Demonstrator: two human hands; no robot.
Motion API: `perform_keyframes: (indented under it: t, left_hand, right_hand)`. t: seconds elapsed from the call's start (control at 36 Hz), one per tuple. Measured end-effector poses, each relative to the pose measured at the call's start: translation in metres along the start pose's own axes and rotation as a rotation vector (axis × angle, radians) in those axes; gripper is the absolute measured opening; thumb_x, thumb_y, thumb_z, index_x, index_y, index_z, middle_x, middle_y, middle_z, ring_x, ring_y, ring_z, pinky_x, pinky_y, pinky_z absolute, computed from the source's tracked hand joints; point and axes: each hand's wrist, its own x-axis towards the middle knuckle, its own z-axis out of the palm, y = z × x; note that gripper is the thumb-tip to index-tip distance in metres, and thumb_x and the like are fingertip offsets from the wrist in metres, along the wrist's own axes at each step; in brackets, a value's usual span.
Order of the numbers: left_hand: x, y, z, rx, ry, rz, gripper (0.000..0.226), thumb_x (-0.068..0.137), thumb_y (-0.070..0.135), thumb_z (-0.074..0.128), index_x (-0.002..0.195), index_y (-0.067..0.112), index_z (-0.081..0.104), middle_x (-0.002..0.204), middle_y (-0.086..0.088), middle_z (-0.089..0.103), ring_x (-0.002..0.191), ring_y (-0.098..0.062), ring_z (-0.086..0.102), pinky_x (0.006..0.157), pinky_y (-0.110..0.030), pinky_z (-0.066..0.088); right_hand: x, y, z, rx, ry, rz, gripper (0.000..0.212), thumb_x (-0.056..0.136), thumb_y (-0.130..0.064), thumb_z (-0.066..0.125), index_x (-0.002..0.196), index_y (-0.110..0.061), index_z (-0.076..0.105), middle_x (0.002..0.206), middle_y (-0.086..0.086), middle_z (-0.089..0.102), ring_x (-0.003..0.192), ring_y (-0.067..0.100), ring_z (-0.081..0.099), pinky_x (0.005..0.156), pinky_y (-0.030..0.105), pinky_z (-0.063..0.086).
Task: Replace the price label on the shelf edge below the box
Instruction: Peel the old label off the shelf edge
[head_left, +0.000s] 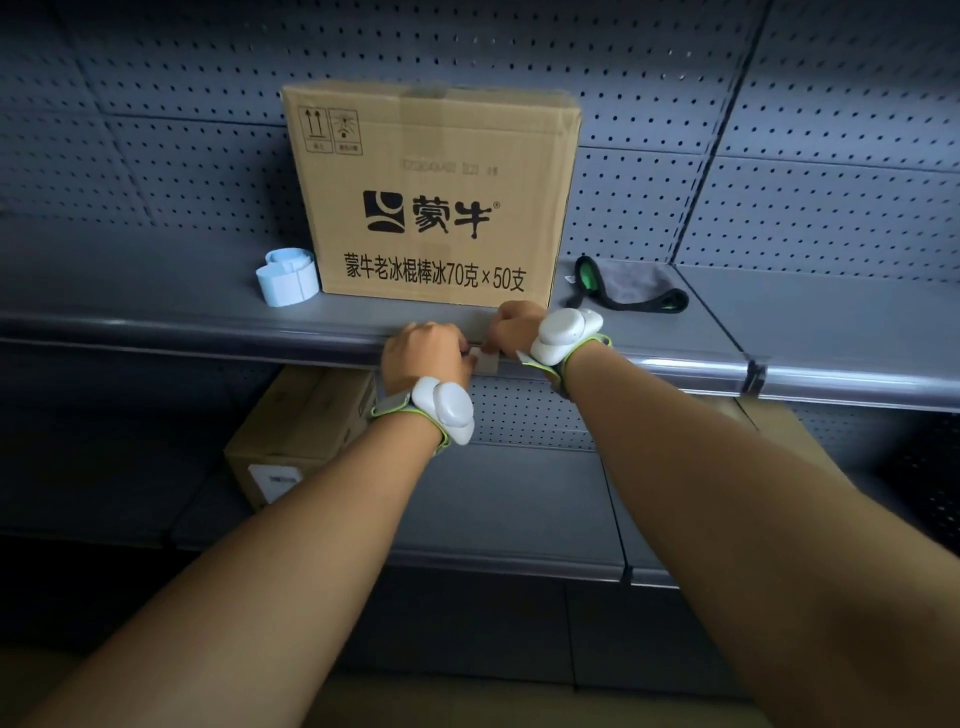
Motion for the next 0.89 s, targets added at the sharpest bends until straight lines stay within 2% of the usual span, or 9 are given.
perform_keyframes:
  t: [0.19, 0.31, 0.44, 0.58, 0.72, 0.89]
  left_hand:
    - [0.000, 0.006, 0.002, 0.163, -0.001, -0.039, 0.022, 0.090, 0.036, 0.056, 0.091, 0.023, 0.074, 0.092, -0.003, 0.070, 0.107, -0.027, 0.051, 0.086, -0.035, 0.033]
    - [-0.001, 0.010, 0.005, 0.213, -0.032, -0.063, 0.023, 0.091, 0.030, 0.051, 0.092, 0.018, 0.072, 0.095, -0.006, 0.070, 0.108, -0.028, 0.049, 0.088, -0.037, 0.031]
    - [-0.001, 0.012, 0.010, 0.237, -0.040, -0.065, 0.021, 0.091, 0.022, 0.048, 0.101, 0.015, 0.065, 0.109, -0.009, 0.066, 0.114, -0.030, 0.047, 0.091, -0.038, 0.032]
    - [-0.003, 0.006, 0.012, 0.170, -0.027, -0.074, 0.024, 0.092, 0.024, 0.048, 0.107, 0.016, 0.065, 0.114, -0.009, 0.064, 0.115, -0.031, 0.046, 0.091, -0.038, 0.034]
    - [-0.010, -0.004, 0.011, 0.017, 0.023, -0.066, 0.021, 0.089, 0.038, 0.058, 0.101, 0.025, 0.069, 0.108, -0.004, 0.067, 0.110, -0.029, 0.050, 0.090, -0.037, 0.037]
    - [-0.013, 0.001, 0.007, -0.086, 0.033, -0.141, 0.018, 0.088, 0.035, 0.060, 0.096, 0.026, 0.073, 0.099, -0.003, 0.073, 0.101, -0.029, 0.060, 0.087, -0.036, 0.047]
  right_hand:
    - [-0.001, -0.002, -0.003, -0.064, -0.024, 0.015, 0.016, 0.083, -0.021, 0.065, 0.095, -0.017, 0.055, 0.102, 0.007, 0.056, 0.101, 0.025, 0.053, 0.104, 0.038, 0.041]
    - [-0.002, -0.002, -0.004, -0.069, -0.014, 0.026, 0.019, 0.081, -0.025, 0.065, 0.098, -0.019, 0.060, 0.102, 0.006, 0.059, 0.105, 0.027, 0.056, 0.104, 0.037, 0.040]
    - [-0.003, -0.003, -0.004, -0.073, -0.014, 0.032, 0.018, 0.081, -0.027, 0.066, 0.095, -0.020, 0.057, 0.102, 0.004, 0.056, 0.101, 0.024, 0.053, 0.105, 0.037, 0.039]
    - [-0.004, -0.004, -0.002, -0.056, -0.019, 0.037, 0.023, 0.077, -0.026, 0.069, 0.096, -0.020, 0.057, 0.104, 0.006, 0.057, 0.114, 0.031, 0.057, 0.105, 0.042, 0.040]
    - [-0.002, -0.004, -0.002, -0.038, -0.010, 0.017, 0.015, 0.081, -0.024, 0.064, 0.093, -0.020, 0.057, 0.099, 0.006, 0.057, 0.104, 0.029, 0.057, 0.102, 0.040, 0.044]
    - [0.000, -0.005, -0.001, -0.037, -0.012, 0.021, 0.022, 0.074, -0.026, 0.070, 0.092, -0.020, 0.058, 0.100, 0.006, 0.057, 0.102, 0.028, 0.056, 0.099, 0.040, 0.045]
